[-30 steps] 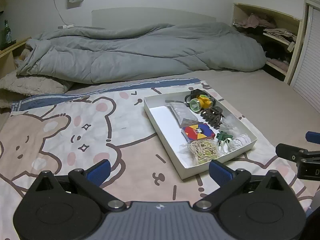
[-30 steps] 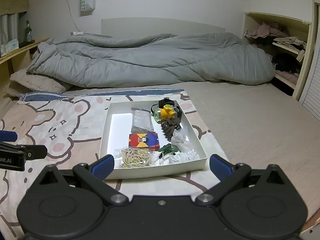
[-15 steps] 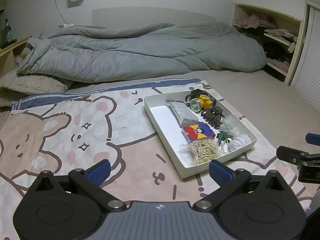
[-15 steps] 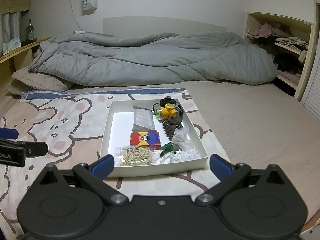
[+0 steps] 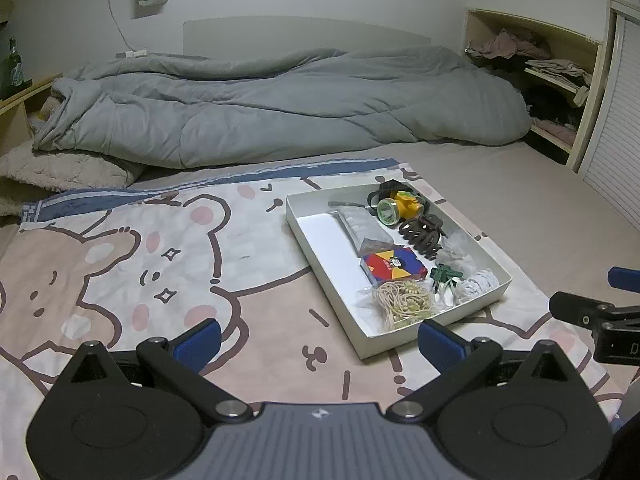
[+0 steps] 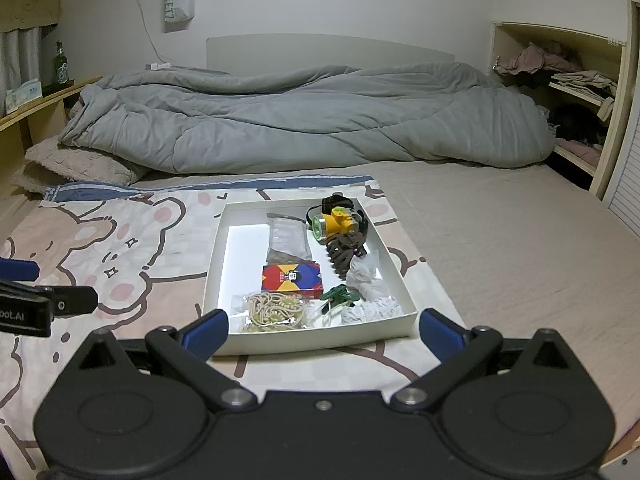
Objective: Organize objects
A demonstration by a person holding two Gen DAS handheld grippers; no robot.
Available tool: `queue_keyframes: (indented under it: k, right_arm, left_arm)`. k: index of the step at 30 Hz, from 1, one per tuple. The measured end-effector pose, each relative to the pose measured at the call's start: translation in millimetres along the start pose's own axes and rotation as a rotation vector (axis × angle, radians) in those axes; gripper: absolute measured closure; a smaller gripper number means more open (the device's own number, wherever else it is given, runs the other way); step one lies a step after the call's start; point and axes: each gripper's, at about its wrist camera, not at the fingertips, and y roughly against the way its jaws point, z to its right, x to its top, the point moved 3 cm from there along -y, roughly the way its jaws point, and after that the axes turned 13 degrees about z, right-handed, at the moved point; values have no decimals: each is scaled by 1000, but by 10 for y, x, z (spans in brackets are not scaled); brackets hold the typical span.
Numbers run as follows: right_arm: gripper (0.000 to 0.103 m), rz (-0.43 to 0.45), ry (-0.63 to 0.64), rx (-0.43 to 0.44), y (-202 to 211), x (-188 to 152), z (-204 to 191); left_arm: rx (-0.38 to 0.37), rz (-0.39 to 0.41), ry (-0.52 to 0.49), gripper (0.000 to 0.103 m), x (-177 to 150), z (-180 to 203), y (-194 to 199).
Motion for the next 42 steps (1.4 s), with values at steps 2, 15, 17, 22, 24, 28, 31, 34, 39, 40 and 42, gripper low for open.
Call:
queue_keyframes:
  k: [2,15,17,22,24,28,31,34,39,40,42]
  right_arm:
    - [0,1,0,1,1,1,-1]
    - [0,0,0,2,-3,-8,-5]
    - [0,-1,-1,5,-3,-7,2]
    - [0,-2,-3,6,-4,-14,0]
    - [0,-2,-3,6,-3,-15,-1]
    - [0,-3,-1,7,-5,-13,3]
    - [0,-3,-2,7,-4,-13,2]
    - [0,-3,-2,7,-6,-12,4]
    - [0,-3,-2,7,-8,-11,8]
    - [0,-4,-3,6,-8,-22,9]
    - [0,-5,-2,5,-11,-28,12]
  left_arm:
    - [0,-1,2,0,-2,4,0]
    - [-11,-7,-2,0,-18,37,-18]
    - [-13,-5,-3,0,-19,47,-13]
    - [-13,-6,-13,0,-28,55,-20]
    - [-14,-6,-13,0,-30,56,-19]
    - [-16,-7,-8,0,-31,56,-18]
    - [-17,-8,-9,0,-31,64,-18]
    - [-17,-8,-11,0,-31,70,-16]
    - [-17,-8,-10,0,-31,71,-15]
    - [-18,-8,-10,0,-31,70,-15]
    - [-17,-9,-10,0,-34,74,-14]
